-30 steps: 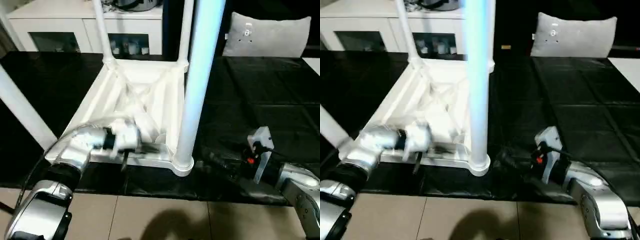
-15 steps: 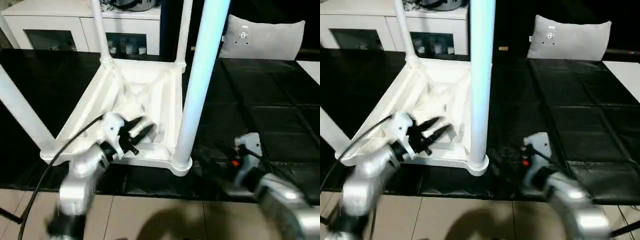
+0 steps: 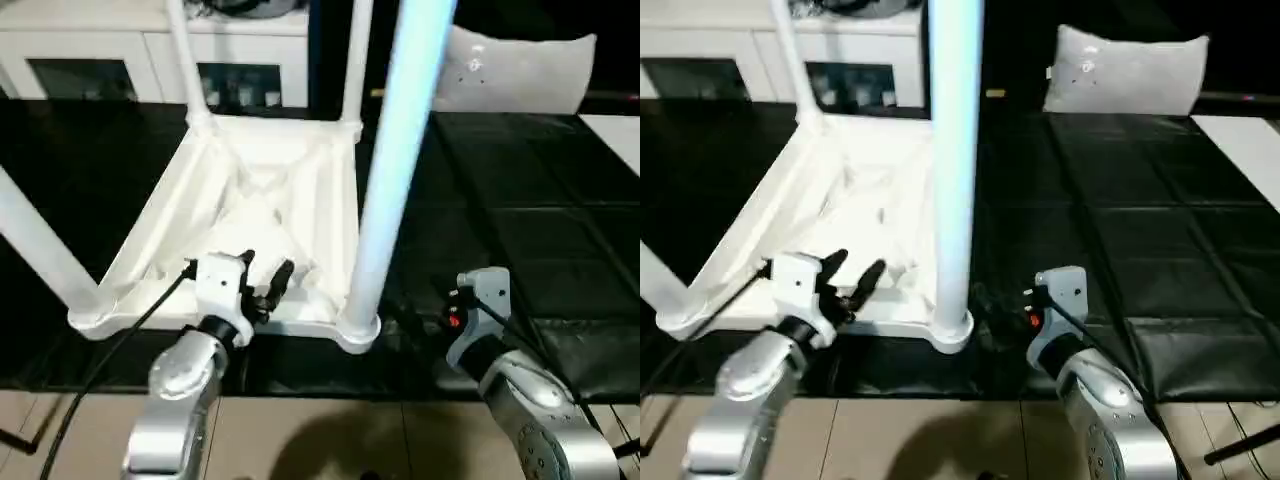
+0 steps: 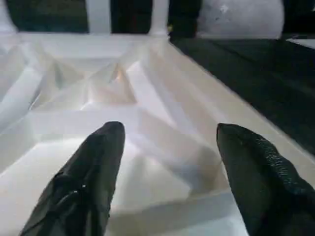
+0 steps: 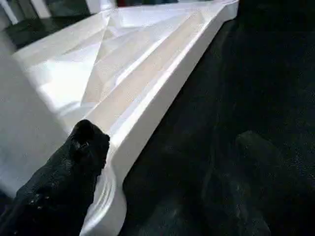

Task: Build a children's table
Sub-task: Flip table

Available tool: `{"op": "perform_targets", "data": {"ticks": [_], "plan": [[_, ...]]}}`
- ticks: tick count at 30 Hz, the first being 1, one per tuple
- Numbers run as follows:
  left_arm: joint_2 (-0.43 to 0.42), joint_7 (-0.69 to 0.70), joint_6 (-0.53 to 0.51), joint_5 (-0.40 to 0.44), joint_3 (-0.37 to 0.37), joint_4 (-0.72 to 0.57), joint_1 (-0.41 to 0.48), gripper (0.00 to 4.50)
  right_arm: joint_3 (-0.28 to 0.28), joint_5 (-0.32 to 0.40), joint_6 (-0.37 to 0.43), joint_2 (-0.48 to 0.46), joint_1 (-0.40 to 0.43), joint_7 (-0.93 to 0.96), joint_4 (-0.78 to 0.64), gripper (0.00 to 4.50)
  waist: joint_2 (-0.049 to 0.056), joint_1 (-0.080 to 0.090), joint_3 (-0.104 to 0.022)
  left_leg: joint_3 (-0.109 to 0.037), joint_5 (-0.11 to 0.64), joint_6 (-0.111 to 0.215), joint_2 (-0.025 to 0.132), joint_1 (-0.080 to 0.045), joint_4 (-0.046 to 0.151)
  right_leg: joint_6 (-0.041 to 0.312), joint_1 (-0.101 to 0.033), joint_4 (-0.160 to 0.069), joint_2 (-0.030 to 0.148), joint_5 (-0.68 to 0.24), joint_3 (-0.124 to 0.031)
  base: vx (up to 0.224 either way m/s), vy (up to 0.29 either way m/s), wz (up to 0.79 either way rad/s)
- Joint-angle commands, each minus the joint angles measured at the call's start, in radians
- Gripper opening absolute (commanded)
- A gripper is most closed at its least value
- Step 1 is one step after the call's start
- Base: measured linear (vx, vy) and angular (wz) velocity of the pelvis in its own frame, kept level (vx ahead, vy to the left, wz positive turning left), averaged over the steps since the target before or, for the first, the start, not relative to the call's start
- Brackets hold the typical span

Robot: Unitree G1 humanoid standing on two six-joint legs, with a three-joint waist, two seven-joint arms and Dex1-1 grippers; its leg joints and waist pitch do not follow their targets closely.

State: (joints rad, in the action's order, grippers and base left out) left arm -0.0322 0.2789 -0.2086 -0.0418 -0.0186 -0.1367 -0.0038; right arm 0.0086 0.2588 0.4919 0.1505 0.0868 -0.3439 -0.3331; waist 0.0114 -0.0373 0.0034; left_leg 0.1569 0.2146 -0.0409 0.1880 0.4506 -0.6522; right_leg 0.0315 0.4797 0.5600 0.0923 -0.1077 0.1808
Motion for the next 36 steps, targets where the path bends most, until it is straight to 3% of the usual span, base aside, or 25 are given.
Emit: {"op": "perform_targets", "data": {"ticks": [1, 2, 3, 4, 5, 6, 7, 8, 9, 10, 11, 12, 13, 14, 15, 16, 17, 18, 20, 22, 23, 24, 31, 33, 36], "plan": [[-0.001, -0.008, -0.011, 0.010, -0.005, -0.016, 0.016, 3.61, -0.001, -0.012, -0.009, 0.011, 0.018, -0.005, -0.006, 4.50, -0.003, -0.013, -0.078, -0.002, -0.438, 0.396, 0.000, 0.003, 0.034, 0.106, -0.055, -0.058, 0.023, 0.134, -0.027, -0.083, 0.003, 0.01], [-0.005, -0.024, 0.009, 0.019, -0.006, -0.029, 0.031, 3.77, -0.033, 0.002, -0.008, 0.002, 0.028, 0.008, -0.001, 4.50, -0.010, -0.015, -0.054, 0.009, -0.033, 0.306, 0.014, -0.011, 0.042, 0.042, -0.055, -0.106, 0.046, -0.355, -0.021, -0.123, 0.000, -0.01], [-0.004, -0.031, 0.020, 0.012, 0.004, -0.043, 0.040, 3.87, -0.045, 0.007, -0.003, 0.008, 0.033, 0.009, 0.003, 4.50, -0.006, -0.008, -0.040, 0.014, 0.152, 0.227, 0.019, -0.040, 0.041, -0.006, -0.047, -0.131, 0.052, -0.587, -0.004, -0.123, 0.000, -0.01], [-0.003, -0.035, 0.025, 0.005, 0.012, -0.052, 0.045, 3.94, -0.050, 0.010, 0.000, 0.012, 0.036, 0.008, 0.005, 4.50, -0.007, 0.027, -0.001, 0.006, 0.485, 0.077, 0.028, -0.083, 0.036, -0.166, -0.023, -0.175, 0.032, -0.895, 0.066, -0.181, 0.001, -0.06], [-0.005, -0.040, 0.025, 0.006, 0.018, -0.069, 0.054, 4.02, -0.048, 0.000, -0.009, 0.026, 0.043, 0.004, 0.006, 4.50, 0.045, -0.016, 0.030, -0.044, 0.848, 0.013, 0.161, 0.042, 0.248, -0.109, -0.169, 0.209, -0.007, -0.619, 0.030, 0.000, 0.000, 0.00], [-0.006, -0.042, 0.022, 0.004, 0.022, -0.083, 0.063, 4.02, -0.045, -0.002, -0.019, 0.037, 0.051, -0.005, 0.004, 4.50, 0.010, -0.043, 0.032, 0.003, 0.895, -0.090, 0.115, 0.067, 0.220, -0.026, -0.169, 0.200, -0.006, -0.448, 0.012, 0.000, 0.000, 0.00], [-0.009, -0.041, 0.018, -0.002, 0.028, -0.101, 0.074, 4.10, -0.042, -0.001, -0.032, 0.049, 0.063, -0.019, -0.003, 4.50, 0.024, -0.081, 0.034, 0.063, 0.913, -0.056, 0.091, 0.013, 0.231, 0.008, -0.143, 0.232, -0.033, -0.383, -0.022, 0.000, 0.000, 0.00], [-0.014, -0.046, 0.010, 0.004, 0.031, -0.107, 0.083, 4.23, -0.051, 0.002, -0.055, 0.047, 0.070, -0.021, -0.008, 4.50, -0.018, -0.080, -0.001, 0.044, 0.700, -0.092, 0.095, -0.033, 0.164, -0.070, -0.177, 0.202, 0.035, -0.727, -0.154, -0.103, -0.111, 0.02], [-0.015, -0.048, 0.009, 0.005, 0.032, -0.107, 0.085, 4.31, -0.053, 0.005, -0.058, 0.047, 0.071, -0.023, -0.009, 4.50, -0.080, -0.062, -0.012, 0.027, 0.489, -0.105, 0.047, -0.088, 0.012, -0.145, -0.097, 0.048, 0.107, -1.014, -0.181, -0.103, -0.111, 0.02], [-0.017, -0.060, 0.002, 0.007, 0.041, -0.111, 0.097, 4.37, -0.063, 0.016, -0.081, 0.047, 0.079, -0.036, -0.018, 4.50, -0.060, -0.083, 0.029, -0.043, 0.050, 0.018, -0.051, -0.022, -0.126, -0.133, -0.097, -0.069, 0.136, -1.240, -0.243, -0.078, -0.131, -0.11], [-0.016, -0.083, -0.008, 0.013, 0.056, -0.112, 0.104, 4.40, -0.065, 0.042, -0.091, 0.050, 0.086, -0.069, -0.032, 4.50, -0.060, -0.094, 0.040, -0.053, 0.046, 0.002, -0.032, -0.031, -0.088, -0.109, -0.115, -0.066, 0.139, -1.163, -0.241, 0.000, 0.000, 0.00], [-0.014, -0.105, -0.017, 0.024, 0.068, -0.111, 0.105, 4.46, -0.062, 0.062, -0.086, 0.055, 0.090, -0.094, -0.043, 4.50, -0.036, -0.103, 0.034, -0.065, 0.114, -0.025, 0.004, -0.066, -0.007, -0.048, -0.116, -0.031, 0.116, -0.945, -0.210, 0.000, 0.000, 0.00], [-0.014, -0.113, -0.020, 0.028, 0.072, -0.110, 0.105, 4.46, -0.061, 0.068, -0.085, 0.057, 0.091, -0.102, -0.047, 4.50, -0.024, -0.100, 0.017, -0.060, 0.143, -0.034, 0.016, -0.089, 0.029, -0.004, -0.124, -0.013, 0.087, -0.768, -0.189, 0.000, 0.000, 0.00], [-0.009, -0.169, -0.021, 0.038, 0.108, -0.110, 0.100, 4.46, -0.036, 0.103, -0.072, 0.072, 0.092, -0.153, -0.069, 4.50, -0.013, -0.089, 0.012, -0.072, 0.237, -0.020, 0.047, -0.103, 0.083, 0.040, -0.124, 0.017, 0.044, -0.532, -0.169, -0.082, 0.007, 0.17], [-0.009, -0.169, -0.021, 0.038, 0.108, -0.110, 0.100, 4.46, -0.036, 0.103, -0.072, 0.072, 0.092, -0.153, -0.069, 4.50, -0.012, -0.079, 0.016, -0.075, 0.281, -0.013, 0.058, -0.103, 0.097, 0.063, -0.135, 0.014, 0.050, -0.470, -0.166, -0.082, 0.007, 0.17], [-0.007, -0.184, -0.023, 0.040, 0.118, -0.113, 0.099, 4.46, -0.026, 0.115, -0.066, 0.078, 0.093, -0.169, -0.075, 4.50, 0.003, -0.064, 0.012, -0.081, 0.321, -0.006, 0.063, -0.094, 0.119, 0.091, -0.161, 0.007, 0.060, -0.405, -0.158, -0.076, 0.014, 0.01], [-0.003, -0.192, -0.017, 0.033, 0.130, -0.117, 0.099, 4.46, -0.010, 0.123, -0.066, 0.087, 0.091, -0.190, -0.078, 4.50, -0.007, -0.053, 0.015, -0.073, 0.338, -0.004, 0.063, -0.094, 0.125, 0.094, -0.166, -0.016, 0.065, -0.406, -0.155, -0.051, 0.040, -0.09], [-0.001, -0.187, -0.010, 0.024, 0.133, -0.119, 0.100, 4.46, -0.005, 0.120, -0.073, 0.090, 0.089, -0.193, -0.074, 4.50, -0.002, -0.051, 0.020, -0.070, 0.342, -0.011, 0.062, -0.097, 0.134, 0.093, -0.166, -0.031, 0.071, -0.433, -0.154, -0.051, 0.040, -0.09], [0.012, -0.201, -0.008, 0.012, 0.153, -0.135, 0.113, 4.46, 0.016, 0.131, -0.085, 0.106, 0.077, -0.238, -0.068, 4.50, -0.012, -0.041, 0.021, -0.067, 0.334, -0.017, 0.061, -0.096, 0.136, 0.096, -0.169, -0.040, 0.079, -0.456, -0.158, 0.000, 0.000, 0.00], [0.024, -0.251, -0.004, 0.034, 0.176, -0.148, 0.139, 4.46, 0.039, 0.067, -0.127, 0.107, 0.026, -0.220, -0.011, 4.50, -0.010, -0.037, 0.015, -0.064, 0.285, -0.014, 0.061, -0.092, 0.137, 0.110, -0.170, -0.034, 0.078, -0.400, -0.158, 0.003, 0.026, -0.03], [0.027, -0.280, -0.002, 0.042, 0.191, -0.152, 0.149, 4.46, 0.043, 0.021, -0.152, 0.092, -0.024, -0.187, 0.039, 4.50, -0.024, -0.025, 0.014, -0.062, 0.265, -0.014, 0.058, -0.081, 0.138, 0.115, -0.172, -0.028, 0.075, -0.371, -0.157, 0.000, 0.000, 0.00], [0.027, -0.282, -0.002, 0.043, 0.192, -0.152, 0.149, 4.46, 0.042, 0.020, -0.152, 0.089, -0.029, -0.183, 0.042, 4.50, -0.016, -0.017, 0.012, -0.059, 0.243, -0.014, 0.056, -0.084, 0.135, 0.123, -0.168, -0.027, 0.076, -0.339, -0.159, 0.000, 0.000, 0.00], [0.000, -0.447, -0.031, 0.108, 0.327, -0.134, 0.107, 4.46, 0.120, 0.062, -0.121, 0.072, -0.109, -0.253, 0.087, 4.50, -0.024, -0.019, 0.000, -0.051, 0.079, 0.052, 0.057, -0.089, 0.119, 0.155, -0.173, -0.005, 0.073, -0.055, -0.160, 0.000, 0.000, 0.00], [-0.012, -0.462, -0.031, 0.110, 0.349, -0.141, 0.103, 4.46, 0.136, 0.048, -0.139, 0.063, -0.132, -0.260, 0.117, 4.50, -0.027, -0.024, 0.002, -0.049, 0.083, 0.059, 0.056, -0.088, 0.121, 0.164, -0.174, -0.005, 0.075, -0.061, -0.159, 0.000, 0.000, 0.00], [-0.037, -0.399, -0.027, 0.057, 0.345, -0.145, 0.094, 4.46, 0.106, -0.026, -0.191, 0.020, -0.187, -0.148, 0.209, 4.50, -0.030, -0.028, 0.009, -0.048, 0.169, 0.023, 0.058, -0.093, 0.131, 0.168, -0.165, -0.016, 0.079, -0.223, -0.160, 0.000, 0.000, 0.00]]}}
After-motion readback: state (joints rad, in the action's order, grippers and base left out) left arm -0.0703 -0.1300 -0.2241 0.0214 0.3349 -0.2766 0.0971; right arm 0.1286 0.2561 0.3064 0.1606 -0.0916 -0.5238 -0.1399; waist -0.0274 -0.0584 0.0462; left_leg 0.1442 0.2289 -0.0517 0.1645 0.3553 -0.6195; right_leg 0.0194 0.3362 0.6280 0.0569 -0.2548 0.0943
